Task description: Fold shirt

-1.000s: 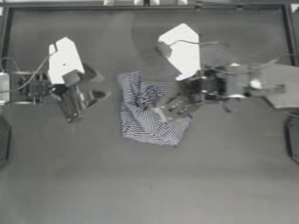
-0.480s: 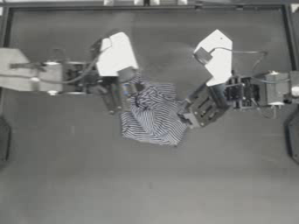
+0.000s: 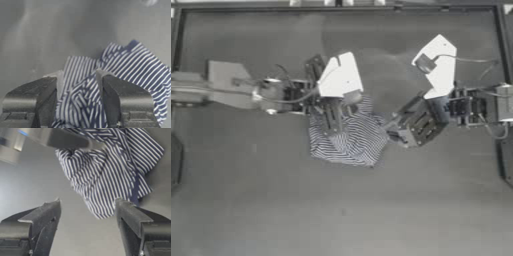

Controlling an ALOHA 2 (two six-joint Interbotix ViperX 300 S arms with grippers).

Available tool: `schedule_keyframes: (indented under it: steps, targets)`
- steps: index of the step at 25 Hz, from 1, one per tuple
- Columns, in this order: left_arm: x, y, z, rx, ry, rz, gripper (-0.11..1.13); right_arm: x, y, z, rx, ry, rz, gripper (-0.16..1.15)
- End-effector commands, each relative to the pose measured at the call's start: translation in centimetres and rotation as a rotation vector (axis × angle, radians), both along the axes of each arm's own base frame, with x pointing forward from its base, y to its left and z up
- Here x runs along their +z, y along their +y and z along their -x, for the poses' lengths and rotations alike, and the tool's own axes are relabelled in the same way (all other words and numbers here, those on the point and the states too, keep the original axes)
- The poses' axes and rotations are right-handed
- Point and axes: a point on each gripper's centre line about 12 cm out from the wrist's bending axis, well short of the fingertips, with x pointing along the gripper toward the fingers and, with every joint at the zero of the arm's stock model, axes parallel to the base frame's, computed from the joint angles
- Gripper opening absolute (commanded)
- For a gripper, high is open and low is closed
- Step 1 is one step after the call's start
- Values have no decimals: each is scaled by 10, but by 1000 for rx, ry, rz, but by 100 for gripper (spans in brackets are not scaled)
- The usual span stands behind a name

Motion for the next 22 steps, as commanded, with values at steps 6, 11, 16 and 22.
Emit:
schedule_keyframes:
  steps: [6,11,16,22]
  targets:
    - [-5,0,-5,-1,-4,10,81,13,1,0,10,-59,9,92]
    - [-20,-3,5,8,32,38,80,13,0,0,14,-59,14,92]
    - [-26,-5,15,13,50,53,80,9,0,-4,34,-69,31,92]
    - [-26,-9,28,11,61,53,79,-2,3,-20,104,-93,102,92]
